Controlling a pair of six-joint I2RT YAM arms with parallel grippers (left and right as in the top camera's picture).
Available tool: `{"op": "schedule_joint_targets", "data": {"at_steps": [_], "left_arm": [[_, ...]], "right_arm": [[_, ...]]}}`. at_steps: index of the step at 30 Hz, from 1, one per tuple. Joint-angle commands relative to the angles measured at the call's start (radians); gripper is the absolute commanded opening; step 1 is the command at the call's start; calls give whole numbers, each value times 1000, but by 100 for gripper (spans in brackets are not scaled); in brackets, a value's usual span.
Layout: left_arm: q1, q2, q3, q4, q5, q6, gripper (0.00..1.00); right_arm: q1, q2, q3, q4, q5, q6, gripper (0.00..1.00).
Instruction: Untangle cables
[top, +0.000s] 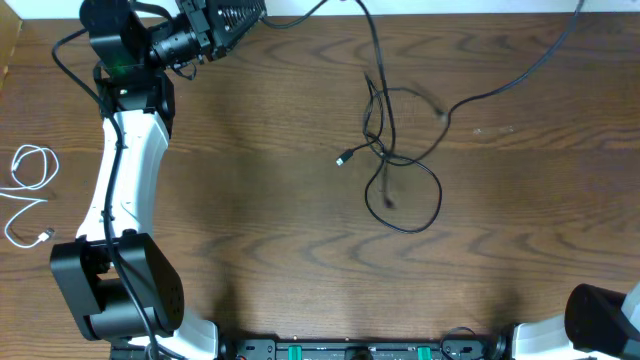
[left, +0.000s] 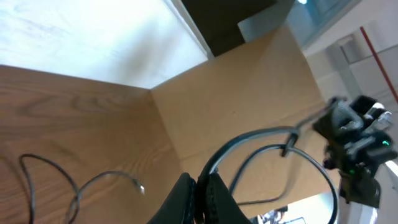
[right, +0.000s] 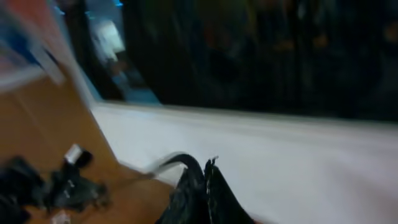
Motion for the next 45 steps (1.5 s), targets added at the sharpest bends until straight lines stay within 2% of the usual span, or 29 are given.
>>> {"op": "schedule_joint_targets", "data": {"at_steps": [1, 12, 15, 20, 23, 30, 36, 40, 45], "left_arm": [[36, 2, 0, -6, -36, 43, 7], [35, 2, 0, -7, -36, 80, 8], [35, 2, 0, -7, -36, 81, 7], [35, 2, 0, -7, -36, 88, 8], [34, 2, 0, -7, -36, 88, 8], [40, -39, 9, -5, -73, 93, 8], [36, -152, 9, -40, -173, 138, 7], [10, -251, 9, -245, -294, 297, 7], [-82, -367, 9, -647, -650, 623, 8]], "right_arm": [[-37, -47, 62, 112, -34, 227, 1], [-66, -60, 98, 608, -63, 708, 1], [-102, -60, 131, 653, -42, 784, 1], [-158, -60, 163, 614, -71, 792, 1], [-165, -57, 161, 516, -159, 719, 1], [-156, -56, 159, -64, -181, 369, 2], [-137, -50, 154, -330, -116, 203, 32], [-115, -44, 154, -420, -74, 137, 45], [-95, -44, 154, -507, -31, 64, 57]]}}
